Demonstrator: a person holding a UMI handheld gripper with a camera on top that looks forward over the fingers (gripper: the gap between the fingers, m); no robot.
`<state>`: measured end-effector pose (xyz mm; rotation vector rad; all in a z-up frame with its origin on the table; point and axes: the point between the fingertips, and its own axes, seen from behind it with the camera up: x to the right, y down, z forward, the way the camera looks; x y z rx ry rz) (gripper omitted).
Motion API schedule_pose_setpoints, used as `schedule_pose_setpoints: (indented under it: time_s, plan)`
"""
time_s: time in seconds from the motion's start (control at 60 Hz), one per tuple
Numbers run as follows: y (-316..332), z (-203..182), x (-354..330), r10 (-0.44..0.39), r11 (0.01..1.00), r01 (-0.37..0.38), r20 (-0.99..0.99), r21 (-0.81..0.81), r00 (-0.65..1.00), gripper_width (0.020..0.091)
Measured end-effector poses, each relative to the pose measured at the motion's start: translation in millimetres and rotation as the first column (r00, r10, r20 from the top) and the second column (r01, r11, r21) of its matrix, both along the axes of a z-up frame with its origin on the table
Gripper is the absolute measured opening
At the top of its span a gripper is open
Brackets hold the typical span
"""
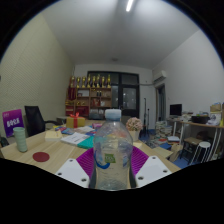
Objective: Pour water
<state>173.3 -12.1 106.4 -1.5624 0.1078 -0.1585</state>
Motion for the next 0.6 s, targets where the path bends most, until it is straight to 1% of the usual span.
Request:
schedule_pose_setpoints:
  time_s: [0.083,0.1,0.183,0.217,0.233,0.267,0.333,0.4,0.417,0.483,0.6]
  plan:
    - [-4,6,-9,0.028,0.999,-0.025,0.073,-0.041,0.997,0.0460]
    - [1,9,-18,0.024,0.999,-0.020,0.102,-0.042,0.995,0.0461]
    - [7,44,-42,0.029,0.999,-0.019,0.292,-0.036,0.956,0.0463]
    - [5,62,-47,0.039,0.999,-0.030,0.382,-0.030,0.923,0.0462]
    - [14,65,-62,0.034,0.999,-0.028,0.426,-0.019,0.904,0.0461]
    - [18,84,-81,0.034,0.999,-0.033,0.526,-0.012,0.850,0.0461]
    - [27,117,-123,0.023,0.999,-0.038,0.718,0.004,0.695,0.0461]
    - [39,141,-169,0.007,0.999,-0.042,0.873,0.016,0.488,0.0461]
    - [36,155,-163,0.017,0.998,-0.055,0.906,0.007,0.423,0.0462]
    - [62,150,-214,-0.007,0.999,-0.049,0.980,0.017,0.199,0.0461]
    - [86,142,-268,0.007,0.999,-0.045,0.990,-0.014,-0.143,0.0463]
